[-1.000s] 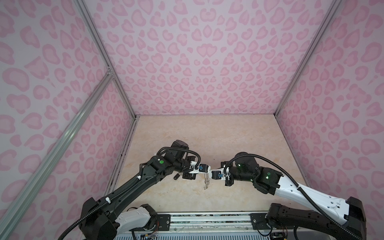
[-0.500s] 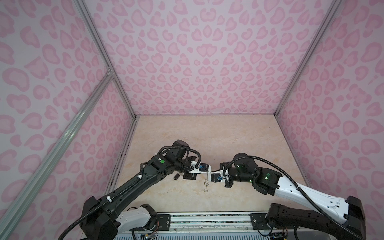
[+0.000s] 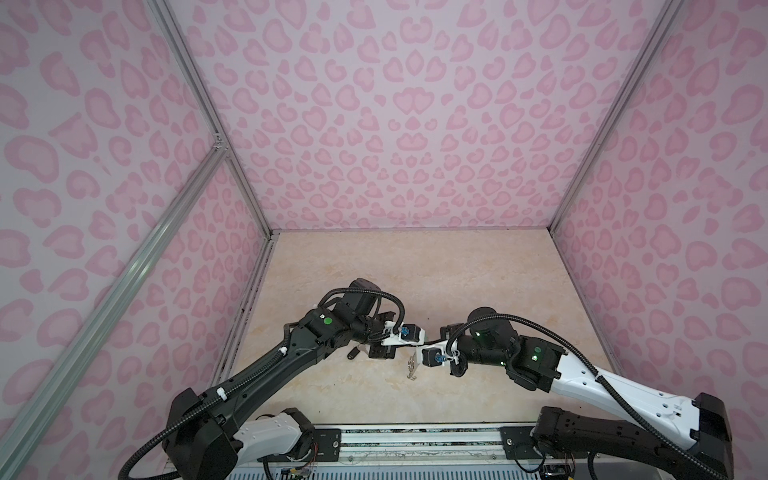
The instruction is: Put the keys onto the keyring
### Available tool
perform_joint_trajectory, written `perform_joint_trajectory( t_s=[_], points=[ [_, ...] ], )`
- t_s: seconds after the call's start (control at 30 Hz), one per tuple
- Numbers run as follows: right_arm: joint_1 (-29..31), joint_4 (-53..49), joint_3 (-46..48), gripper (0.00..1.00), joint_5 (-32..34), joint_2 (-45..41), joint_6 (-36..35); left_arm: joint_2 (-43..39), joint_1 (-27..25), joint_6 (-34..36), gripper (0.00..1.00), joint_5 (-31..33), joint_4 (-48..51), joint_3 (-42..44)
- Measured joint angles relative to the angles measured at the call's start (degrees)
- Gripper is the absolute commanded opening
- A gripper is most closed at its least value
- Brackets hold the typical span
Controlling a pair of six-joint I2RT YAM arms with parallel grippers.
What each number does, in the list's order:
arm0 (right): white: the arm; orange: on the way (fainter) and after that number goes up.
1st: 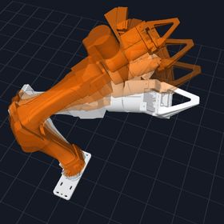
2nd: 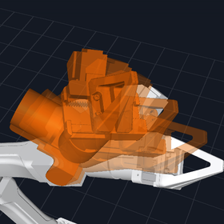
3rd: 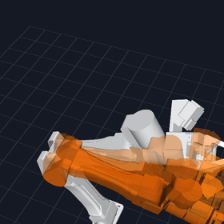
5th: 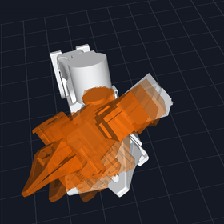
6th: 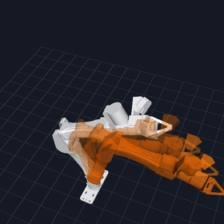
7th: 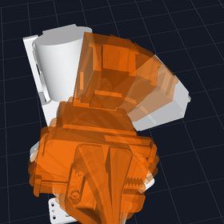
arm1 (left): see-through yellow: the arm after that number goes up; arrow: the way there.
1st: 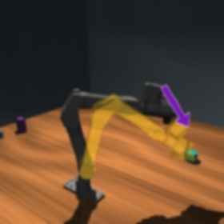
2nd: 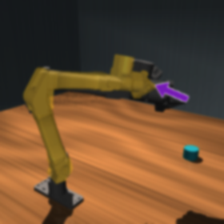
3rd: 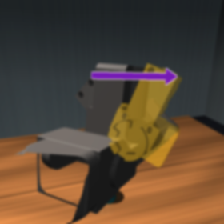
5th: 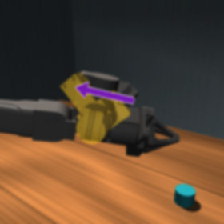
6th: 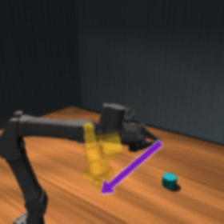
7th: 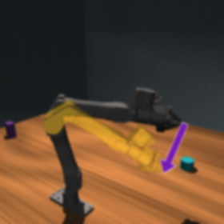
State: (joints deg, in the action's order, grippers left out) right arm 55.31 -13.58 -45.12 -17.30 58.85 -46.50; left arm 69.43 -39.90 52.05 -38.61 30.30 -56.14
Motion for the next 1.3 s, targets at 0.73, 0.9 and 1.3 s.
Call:
perform_joint_trajectory(
  t_s=[0.73,0.9,1.3],
  points=[
    [0.83,-0.59,1.51,0.00,2.89,-3.06,-1.70,1.73,0.22,-4.31,0.03,-0.83,1.64,-1.33],
    [0.87,-1.16,1.73,0.00,2.71,-3.28,-1.73,1.75,0.42,-5.07,0.04,-1.18,1.81,-1.33],
    [0.94,-1.79,2.19,0.00,2.62,-3.30,-1.70,1.40,0.74,-5.44,0.04,-1.64,2.03,-1.33]
  ],
)
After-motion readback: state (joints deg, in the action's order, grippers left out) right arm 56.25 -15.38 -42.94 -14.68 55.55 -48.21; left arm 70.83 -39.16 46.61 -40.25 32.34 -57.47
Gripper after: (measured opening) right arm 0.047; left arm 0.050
